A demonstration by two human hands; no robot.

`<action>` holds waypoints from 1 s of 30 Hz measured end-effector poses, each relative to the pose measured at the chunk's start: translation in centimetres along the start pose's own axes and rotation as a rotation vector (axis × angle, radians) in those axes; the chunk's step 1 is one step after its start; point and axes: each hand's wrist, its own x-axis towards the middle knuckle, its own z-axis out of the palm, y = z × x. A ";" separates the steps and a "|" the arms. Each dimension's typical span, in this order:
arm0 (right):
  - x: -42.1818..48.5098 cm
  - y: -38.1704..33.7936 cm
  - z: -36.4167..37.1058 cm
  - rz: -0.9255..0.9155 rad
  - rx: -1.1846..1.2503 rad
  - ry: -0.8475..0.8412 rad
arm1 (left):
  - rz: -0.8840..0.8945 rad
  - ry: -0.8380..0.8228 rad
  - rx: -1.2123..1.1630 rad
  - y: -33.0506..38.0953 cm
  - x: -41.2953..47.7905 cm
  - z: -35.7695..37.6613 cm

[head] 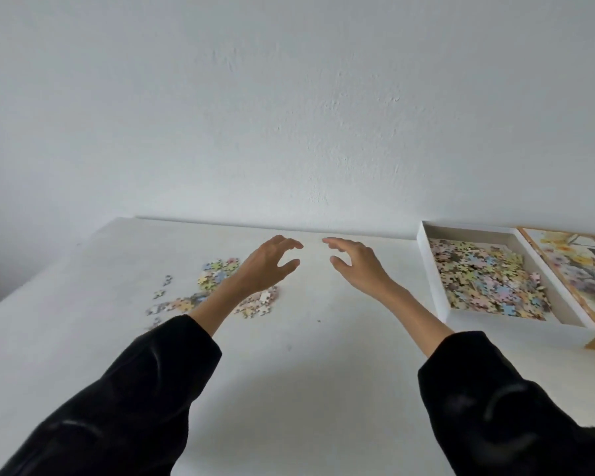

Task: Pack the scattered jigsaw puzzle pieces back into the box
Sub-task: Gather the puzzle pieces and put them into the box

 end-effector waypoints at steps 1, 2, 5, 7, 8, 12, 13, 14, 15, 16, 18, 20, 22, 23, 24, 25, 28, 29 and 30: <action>0.1 -1.0 1.4 -0.006 0.008 -0.022 | -0.023 -0.016 0.010 -1.2 -1.2 -0.8; 0.1 -1.8 2.8 -0.014 0.018 -0.041 | -0.043 -0.036 0.015 -2.4 -2.4 -1.5; 0.0 -4.2 6.4 -0.039 0.034 -0.085 | -0.110 -0.100 0.018 -5.7 -5.8 -3.1; -0.4 -5.4 8.4 -0.042 0.017 -0.140 | -0.146 -0.110 0.080 -7.9 -8.0 -3.4; -0.7 -5.8 9.3 -0.034 -0.009 -0.193 | -0.160 -0.112 0.129 -8.9 -9.2 -3.3; -2.1 -6.5 12.7 0.047 -0.233 -0.392 | -0.228 -0.088 0.225 -11.3 -12.9 -3.3; -2.2 -6.5 13.3 0.058 -0.280 -0.391 | -0.237 -0.081 0.246 -11.7 -13.4 -3.2; -2.2 -6.6 13.6 0.065 -0.309 -0.375 | -0.246 -0.076 0.268 -12.2 -13.8 -3.1; -2.1 -6.6 13.9 0.070 -0.323 -0.353 | -0.259 -0.078 0.278 -12.6 -14.0 -2.9; -1.8 -6.6 14.1 0.073 -0.332 -0.334 | -0.281 -0.089 0.271 -12.9 -14.2 -2.7; -1.4 -6.7 14.4 0.078 -0.355 -0.314 | -0.323 -0.129 0.223 -13.4 -14.2 -2.3; -0.8 -6.7 14.7 0.076 -0.377 -0.312 | -0.307 -0.145 0.191 -13.8 -13.5 -1.9; -0.1 -6.8 14.9 0.077 -0.390 -0.319 | -0.261 -0.152 0.180 -13.9 -12.3 -1.7; 0.3 -6.8 15.1 0.081 -0.397 -0.319 | -0.244 -0.157 0.174 -14.0 -11.6 -1.5; 0.8 -6.8 15.3 0.085 -0.405 -0.313 | -0.231 -0.159 0.165 -14.1 -11.0 -1.3; 1.3 -6.7 15.6 0.086 -0.412 -0.304 | -0.217 -0.157 0.153 -14.1 -10.3 -1.2; 2.6 -6.5 16.1 0.059 -0.402 -0.297 | -0.153 -0.080 0.075 -14.2 -8.7 -1.2; 3.0 -6.4 16.2 0.042 -0.376 -0.301 | -0.140 -0.019 0.049 -14.3 -8.4 -1.4; 3.3 -6.3 16.2 0.030 -0.340 -0.297 | -0.141 0.049 0.034 -14.6 -8.3 -1.5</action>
